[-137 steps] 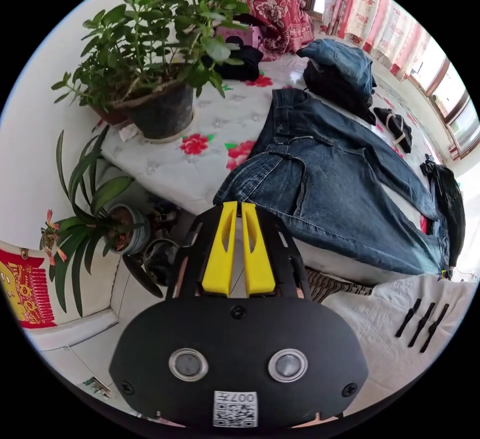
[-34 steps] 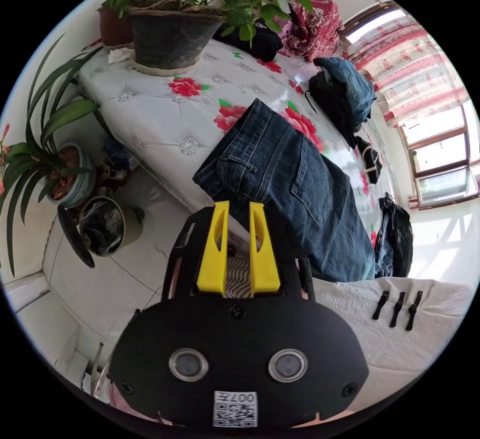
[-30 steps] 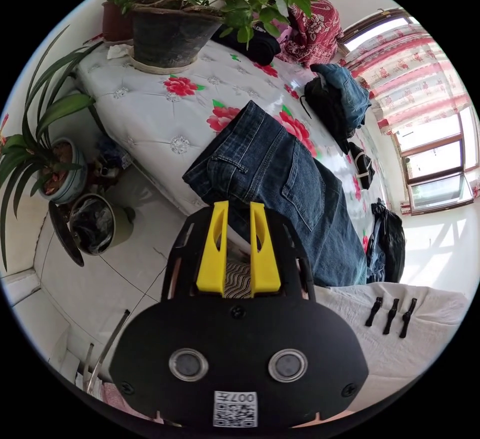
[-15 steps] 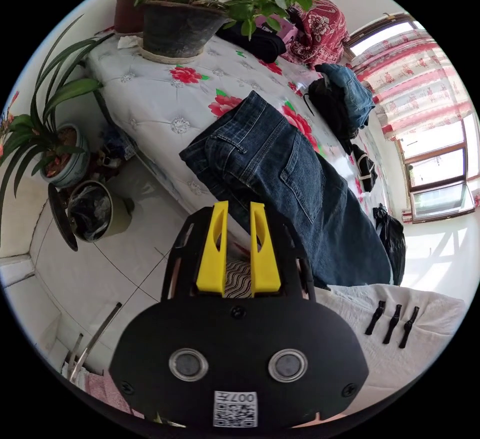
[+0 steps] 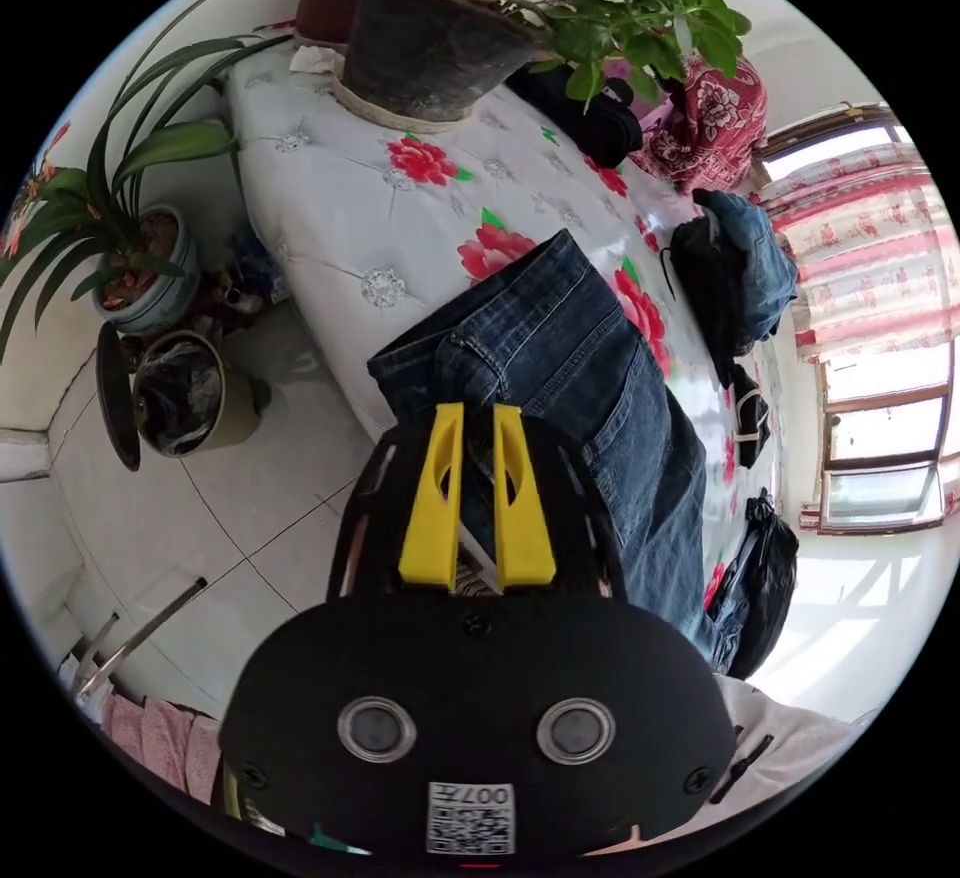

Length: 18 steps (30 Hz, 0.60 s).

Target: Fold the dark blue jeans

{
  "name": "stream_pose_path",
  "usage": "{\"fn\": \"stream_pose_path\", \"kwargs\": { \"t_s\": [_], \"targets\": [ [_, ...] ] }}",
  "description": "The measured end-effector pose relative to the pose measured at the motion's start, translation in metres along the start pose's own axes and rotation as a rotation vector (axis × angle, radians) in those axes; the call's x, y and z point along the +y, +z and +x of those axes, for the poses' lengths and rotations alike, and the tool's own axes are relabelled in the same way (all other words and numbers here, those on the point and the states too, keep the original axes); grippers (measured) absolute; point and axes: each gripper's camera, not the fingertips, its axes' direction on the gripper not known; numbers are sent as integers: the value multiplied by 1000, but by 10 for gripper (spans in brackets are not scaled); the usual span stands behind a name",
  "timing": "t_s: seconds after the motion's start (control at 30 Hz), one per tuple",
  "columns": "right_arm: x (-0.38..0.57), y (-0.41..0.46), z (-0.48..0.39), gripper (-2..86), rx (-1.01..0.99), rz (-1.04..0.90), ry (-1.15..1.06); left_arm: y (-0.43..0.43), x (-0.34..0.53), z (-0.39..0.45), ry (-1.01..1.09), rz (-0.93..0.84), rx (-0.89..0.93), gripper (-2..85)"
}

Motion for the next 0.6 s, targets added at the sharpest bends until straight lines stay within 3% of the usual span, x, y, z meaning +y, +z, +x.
{"fn": "stream_pose_path", "kwargs": {
  "t_s": [0.3, 0.47, 0.6],
  "targets": [
    [-8, 3, 50, 59, -49, 25, 93, -74, -10, 53, 245, 141, 190, -6],
    [-23, 26, 60, 33, -82, -16, 124, -68, -15, 25, 111, 107, 189, -6],
    [-27, -6, 27, 5, 2, 66, -82, -75, -13, 31, 166, 124, 164, -6]
  ]
}}
